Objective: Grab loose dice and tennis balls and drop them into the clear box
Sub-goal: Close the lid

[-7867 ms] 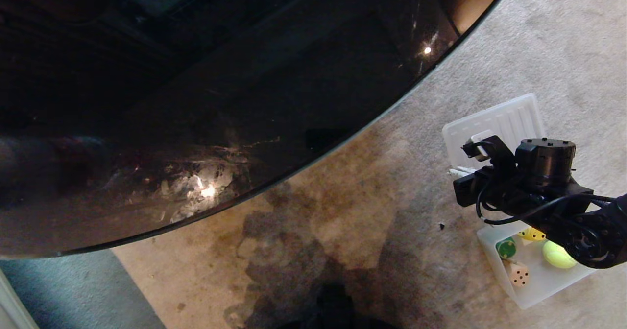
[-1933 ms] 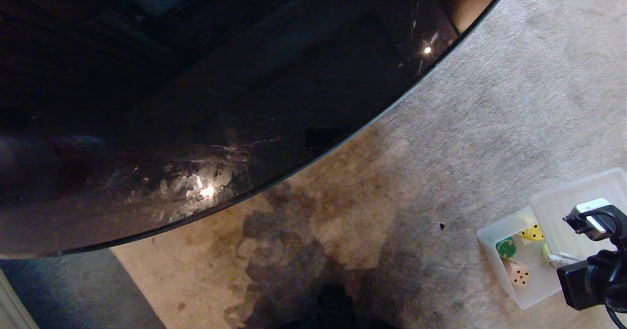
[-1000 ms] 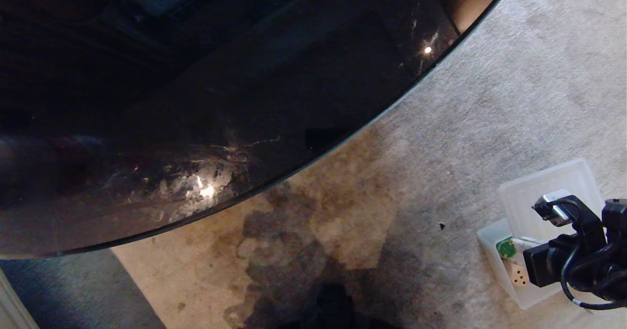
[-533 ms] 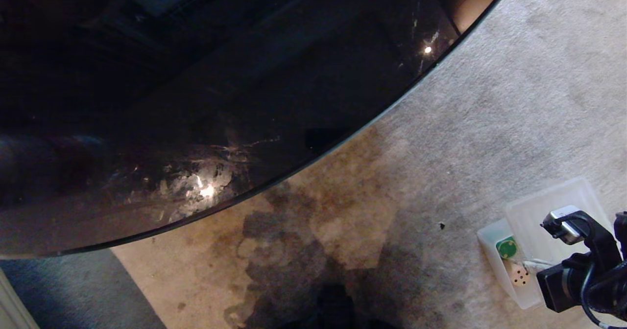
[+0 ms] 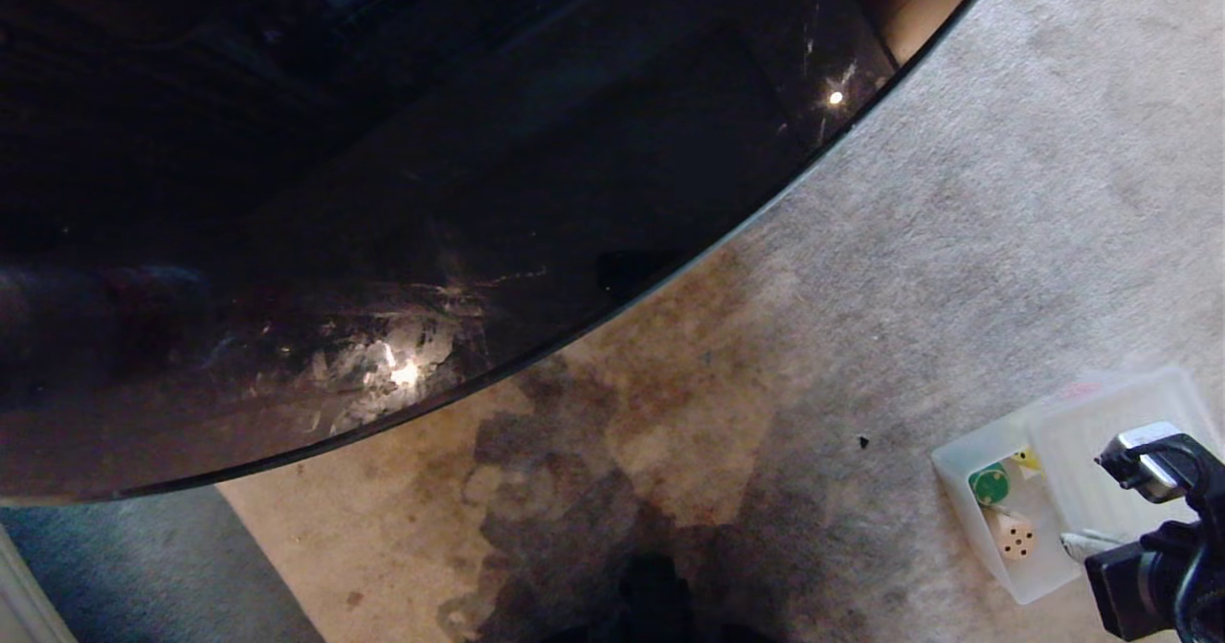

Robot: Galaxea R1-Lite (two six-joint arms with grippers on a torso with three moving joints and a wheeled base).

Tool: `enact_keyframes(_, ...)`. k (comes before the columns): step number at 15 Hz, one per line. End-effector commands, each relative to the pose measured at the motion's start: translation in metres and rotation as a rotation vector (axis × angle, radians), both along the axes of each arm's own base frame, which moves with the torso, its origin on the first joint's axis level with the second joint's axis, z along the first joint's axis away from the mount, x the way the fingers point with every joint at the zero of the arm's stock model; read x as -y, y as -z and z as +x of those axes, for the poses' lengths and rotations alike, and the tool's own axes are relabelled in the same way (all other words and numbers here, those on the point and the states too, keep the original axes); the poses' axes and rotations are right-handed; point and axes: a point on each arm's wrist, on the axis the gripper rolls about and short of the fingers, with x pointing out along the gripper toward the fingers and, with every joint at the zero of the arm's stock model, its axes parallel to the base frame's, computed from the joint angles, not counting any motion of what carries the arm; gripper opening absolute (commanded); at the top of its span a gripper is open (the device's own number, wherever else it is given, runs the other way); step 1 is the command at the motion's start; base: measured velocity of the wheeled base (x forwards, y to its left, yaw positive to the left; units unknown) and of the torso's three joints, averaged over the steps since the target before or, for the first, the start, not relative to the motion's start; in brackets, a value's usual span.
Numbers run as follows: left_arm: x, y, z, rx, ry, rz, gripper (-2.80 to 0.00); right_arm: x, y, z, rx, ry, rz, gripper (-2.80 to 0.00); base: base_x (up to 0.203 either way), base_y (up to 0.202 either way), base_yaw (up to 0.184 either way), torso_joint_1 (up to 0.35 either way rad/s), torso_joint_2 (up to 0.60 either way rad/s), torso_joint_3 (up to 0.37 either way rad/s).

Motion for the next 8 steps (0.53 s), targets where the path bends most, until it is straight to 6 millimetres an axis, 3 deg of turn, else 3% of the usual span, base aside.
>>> enact_keyframes(1, 0.000, 0.000, 0.000, -0.002, -0.001, -0.001, -2.80, 0.000, -0.001, -0.005, 0.016, 0.006, -0.008, -2.80, 0.000, 0.000, 0.000, 0.000, 0.00, 0.000)
enact_keyframes(5, 0.000, 0.000, 0.000, 0.000, -0.001, -0.001, -2.80, 0.000, -0.002, -0.005, 0.018, 0.002, -0.017, -2.80, 0.000, 0.000, 0.000, 0.000, 0.00, 0.000)
enact_keyframes(8, 0.000, 0.000, 0.000, 0.000, -0.001, -0.001, -2.80, 0.001, -0.019, -0.016, 0.111, -0.024, -0.072, -2.80, 0.000, 0.000, 0.000, 0.000, 0.00, 0.000)
